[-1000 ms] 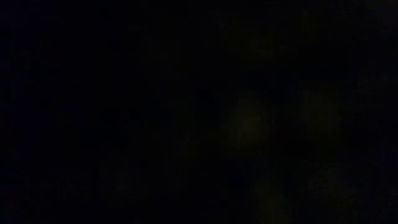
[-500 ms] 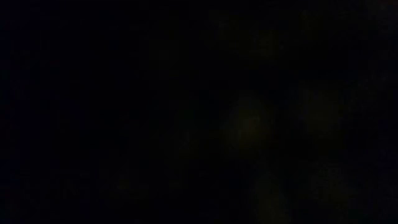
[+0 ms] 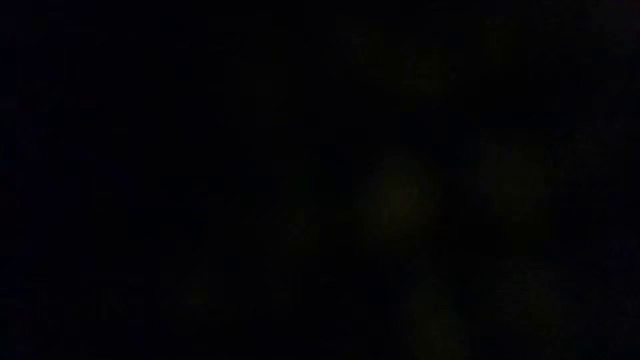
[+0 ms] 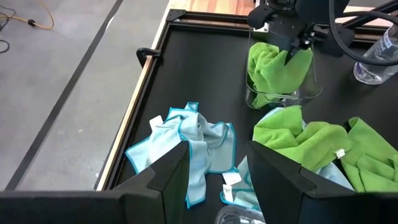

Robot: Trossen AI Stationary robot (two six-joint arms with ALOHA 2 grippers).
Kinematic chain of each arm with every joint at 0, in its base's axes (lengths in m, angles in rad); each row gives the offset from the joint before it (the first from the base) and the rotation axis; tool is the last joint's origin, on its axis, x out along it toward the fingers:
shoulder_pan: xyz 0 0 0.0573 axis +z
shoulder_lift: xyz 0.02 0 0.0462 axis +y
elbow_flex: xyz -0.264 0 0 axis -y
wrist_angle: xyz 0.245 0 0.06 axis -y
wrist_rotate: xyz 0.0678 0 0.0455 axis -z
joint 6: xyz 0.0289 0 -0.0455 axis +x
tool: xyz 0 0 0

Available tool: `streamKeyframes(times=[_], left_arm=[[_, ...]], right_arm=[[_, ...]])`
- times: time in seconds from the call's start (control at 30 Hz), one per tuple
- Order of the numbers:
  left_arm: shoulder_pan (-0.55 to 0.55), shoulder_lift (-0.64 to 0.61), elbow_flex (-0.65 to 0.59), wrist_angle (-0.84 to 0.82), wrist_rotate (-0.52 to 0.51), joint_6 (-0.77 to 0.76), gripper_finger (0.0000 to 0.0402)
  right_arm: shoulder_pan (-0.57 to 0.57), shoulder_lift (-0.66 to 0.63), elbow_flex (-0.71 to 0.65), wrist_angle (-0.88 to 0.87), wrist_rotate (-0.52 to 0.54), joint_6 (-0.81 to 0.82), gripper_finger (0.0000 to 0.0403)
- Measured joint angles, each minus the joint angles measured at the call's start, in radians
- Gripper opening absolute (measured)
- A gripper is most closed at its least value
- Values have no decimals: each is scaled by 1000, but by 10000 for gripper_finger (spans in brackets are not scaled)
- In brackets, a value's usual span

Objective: Sort microfiber towel by color & place in baskets
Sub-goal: Put the green towel into the right transparent bin

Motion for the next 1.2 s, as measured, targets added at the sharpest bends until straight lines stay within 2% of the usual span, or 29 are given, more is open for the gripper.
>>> streamKeyframes(times=[0.2,0.3,0.43,0.57,0.7,0.83,1.0,1.2], left_arm=[[0,0,0,-20,0,0,146],[0,0,0,-28,0,0,146],[0,0,0,-29,0,0,146],[0,0,0,-28,-1,-4,146],[0,0,0,-26,-1,-25,146],[0,0,0,-25,-1,-34,146],[0,0,0,-19,-1,-34,146],[0,0,0,-19,-1,-50,146]], right_arm=[[-1,0,-30,50,-24,-104,13],[-14,9,-47,112,60,-106,13],[-18,10,-48,112,183,-71,13],[-18,10,-48,112,207,-59,13],[-19,12,-48,114,110,-3,23],[-23,21,-48,115,-32,63,60],[-24,30,-48,113,-42,60,108],[-24,25,8,28,-101,123,118]])
